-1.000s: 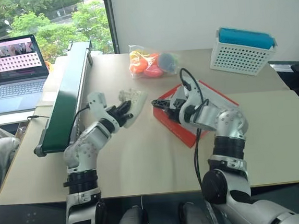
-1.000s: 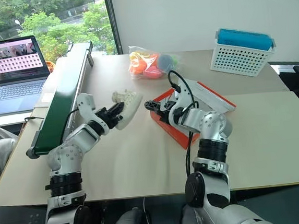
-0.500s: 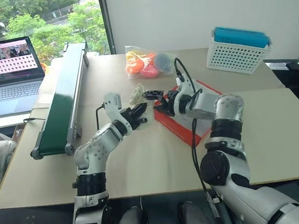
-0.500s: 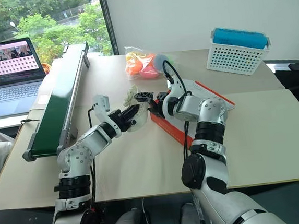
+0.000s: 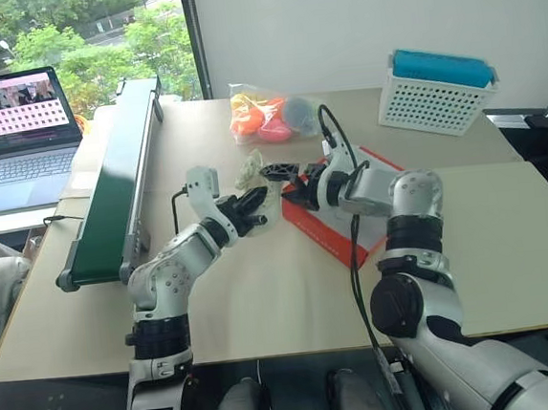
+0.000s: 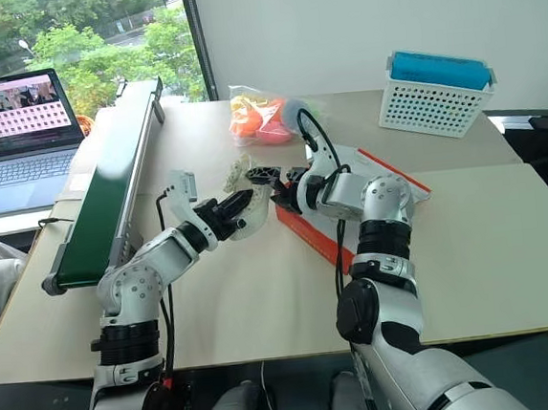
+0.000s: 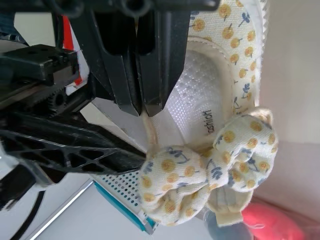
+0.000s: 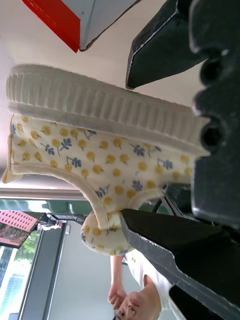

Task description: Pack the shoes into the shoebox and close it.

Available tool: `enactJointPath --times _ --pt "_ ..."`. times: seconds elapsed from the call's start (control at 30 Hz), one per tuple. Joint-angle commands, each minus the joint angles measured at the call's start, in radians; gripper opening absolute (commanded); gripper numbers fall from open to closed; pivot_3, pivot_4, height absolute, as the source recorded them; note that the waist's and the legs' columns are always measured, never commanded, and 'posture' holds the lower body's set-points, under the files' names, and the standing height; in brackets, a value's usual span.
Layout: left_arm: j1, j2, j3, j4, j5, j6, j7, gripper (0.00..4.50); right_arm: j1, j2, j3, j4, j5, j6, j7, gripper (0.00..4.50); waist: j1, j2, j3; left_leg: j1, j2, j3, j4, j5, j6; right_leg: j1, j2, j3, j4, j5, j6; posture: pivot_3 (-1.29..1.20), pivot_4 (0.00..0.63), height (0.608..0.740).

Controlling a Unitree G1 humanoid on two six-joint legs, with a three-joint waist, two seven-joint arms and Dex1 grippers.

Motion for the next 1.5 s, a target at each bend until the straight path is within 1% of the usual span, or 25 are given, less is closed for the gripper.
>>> enactJointPath --times 0.03,0.2,0.43,0.8,0.93,1.13,1.2,1.3,1.43,1.5 --pt "-0.025 0.065 0.053 -0.074 -0.055 0.020 -0.032 0.06 -0.010 -0.026 0.028 0.019 0.009 -0.037 0.041 4.50 -0.001 0.000 0.000 0.000 0.000 0.000 0.000 0.000 0.000 0.000 0.000 0.000 0.000 0.000 0.000 0.00 0.150 0.699" --pt "-0.021 0.122 0.072 -0.081 -0.074 0.038 -0.047 0.06 -0.018 -0.039 0.046 0.049 0.016 -0.058 0.059 4.50 -0.008 0.000 0.000 0.000 0.000 0.000 0.000 0.000 0.000 0.000 0.000 0.000 0.000 0.000 0.000 0.00 0.150 0.699" --pt "-0.017 0.103 0.057 -0.101 -0.082 0.044 -0.030 0.06 -0.039 -0.030 0.040 0.049 0.042 -0.064 0.058 4.50 -0.008 0.000 0.000 0.000 0.000 0.000 0.000 0.000 0.000 0.000 0.000 0.000 0.000 0.000 0.000 0.00 0.150 0.699" --pt "-0.031 0.082 0.041 -0.081 -0.078 0.043 -0.029 0.06 -0.059 0.001 0.020 0.040 0.088 -0.082 0.014 4.50 -0.015 0.000 0.000 0.000 0.000 0.000 -0.001 0.000 -0.001 0.000 0.000 0.000 0.000 0.000 0.000 0.00 0.150 0.699" --pt "-0.035 0.083 0.039 -0.077 -0.076 0.042 -0.031 0.00 -0.055 0.002 0.021 0.043 0.090 -0.102 0.001 3.41 -0.015 0.000 0.000 0.000 0.000 0.000 -0.001 0.000 -0.001 0.000 0.000 0.000 0.000 0.000 0.000 0.00 0.150 0.699" --pt "-0.033 0.082 0.038 -0.083 -0.078 0.045 -0.030 0.00 -0.055 0.000 0.020 0.045 0.100 -0.111 -0.008 1.34 -0.016 0.001 0.000 0.000 0.000 0.000 -0.001 0.000 -0.001 0.000 0.000 0.000 0.000 0.000 0.000 0.00 0.150 0.699" --pt "-0.032 0.081 0.037 -0.083 -0.078 0.046 -0.030 0.00 -0.056 0.000 0.022 0.047 0.102 -0.113 -0.007 0.81 -0.016 0.001 0.000 0.000 0.000 0.000 -0.001 0.000 -0.001 0.000 0.000 0.000 0.000 0.000 0.000 0.00 0.150 0.699" --pt "-0.029 0.083 0.035 -0.084 -0.073 0.044 -0.031 0.00 -0.058 0.001 0.023 0.047 0.104 -0.114 -0.009 0.53 -0.016 0.001 0.000 0.000 0.000 0.000 -0.001 0.000 -0.001 0.000 0.000 0.000 0.000 0.000 0.000 0.00 0.150 0.699" --pt "-0.023 0.087 0.026 -0.088 -0.064 0.046 -0.030 0.00 -0.059 0.005 0.021 0.042 0.107 -0.119 -0.015 0.49 -0.016 0.001 0.000 0.000 0.000 0.000 -0.001 0.000 -0.001 0.000 0.000 0.000 0.000 0.000 0.000 0.00 0.150 0.699" --pt "-0.008 0.106 -0.015 -0.090 -0.018 0.038 -0.037 0.00 -0.058 0.017 0.004 0.025 0.118 -0.141 -0.029 0.49 -0.016 0.001 0.000 0.000 0.000 0.000 -0.001 0.000 -0.001 0.000 0.000 0.000 0.000 0.000 0.000 0.00 0.150 0.699"
